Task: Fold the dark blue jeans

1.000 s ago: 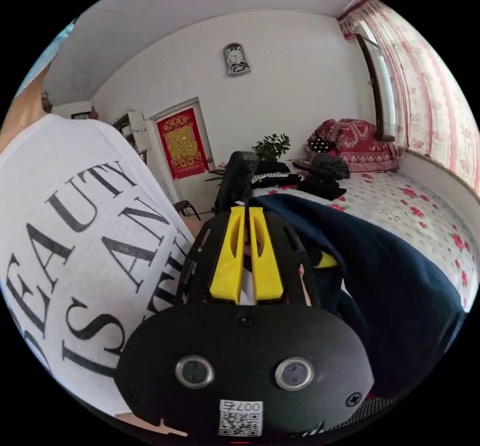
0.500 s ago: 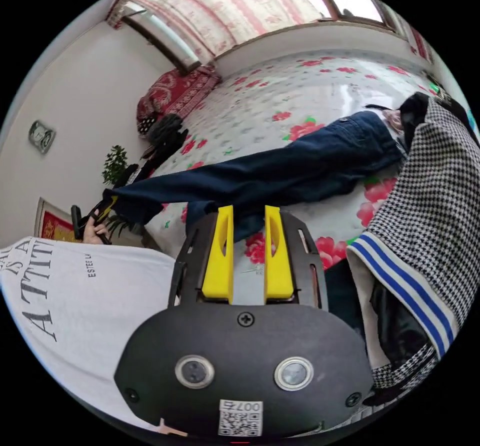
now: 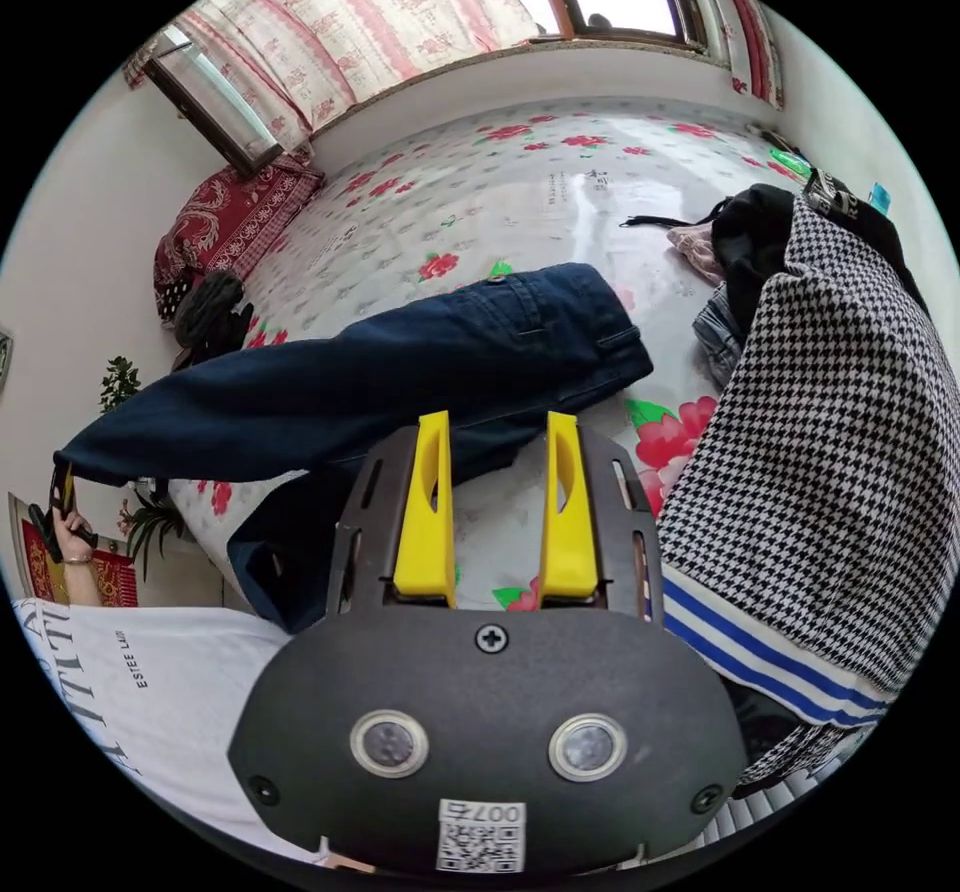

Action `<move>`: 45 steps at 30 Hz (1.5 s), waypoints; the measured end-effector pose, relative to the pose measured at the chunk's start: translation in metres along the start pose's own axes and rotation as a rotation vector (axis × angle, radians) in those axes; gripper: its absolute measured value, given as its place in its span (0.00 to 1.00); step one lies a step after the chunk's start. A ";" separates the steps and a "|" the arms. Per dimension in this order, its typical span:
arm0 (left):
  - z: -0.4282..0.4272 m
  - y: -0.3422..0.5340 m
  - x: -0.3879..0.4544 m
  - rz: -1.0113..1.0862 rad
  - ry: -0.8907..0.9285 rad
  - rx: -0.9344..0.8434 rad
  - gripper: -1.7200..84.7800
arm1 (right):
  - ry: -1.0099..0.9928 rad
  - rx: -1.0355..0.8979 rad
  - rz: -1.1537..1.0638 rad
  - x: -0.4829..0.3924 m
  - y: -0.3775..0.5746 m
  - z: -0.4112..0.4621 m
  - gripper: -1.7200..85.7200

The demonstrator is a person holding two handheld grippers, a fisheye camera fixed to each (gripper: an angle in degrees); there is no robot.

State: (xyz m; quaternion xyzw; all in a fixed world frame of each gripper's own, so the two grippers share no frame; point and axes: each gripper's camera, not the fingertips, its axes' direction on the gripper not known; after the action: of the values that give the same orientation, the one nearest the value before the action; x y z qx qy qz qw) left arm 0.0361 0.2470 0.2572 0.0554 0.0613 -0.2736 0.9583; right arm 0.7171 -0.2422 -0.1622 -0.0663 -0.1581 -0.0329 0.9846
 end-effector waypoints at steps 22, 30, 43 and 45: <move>0.112 0.046 -0.044 -0.281 -0.328 -0.280 0.01 | 0.039 0.006 -0.275 -0.002 -0.189 0.133 0.16; 0.105 0.036 -0.006 -0.220 -0.305 -0.273 0.01 | -0.207 -0.437 -0.207 0.021 -0.195 0.269 0.13; 0.126 -0.076 0.031 0.048 -0.297 -0.055 0.02 | -0.242 0.370 -0.265 0.003 -0.259 0.006 0.10; 0.179 -0.081 0.025 0.042 -0.361 -0.157 0.04 | -0.190 0.339 -0.193 0.002 -0.283 0.025 0.10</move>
State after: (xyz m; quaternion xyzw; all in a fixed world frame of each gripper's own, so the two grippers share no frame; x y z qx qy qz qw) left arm 0.0296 0.1404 0.4237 -0.0682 -0.0914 -0.2536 0.9606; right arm 0.6875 -0.5186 -0.1039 0.1129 -0.2592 -0.0934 0.9546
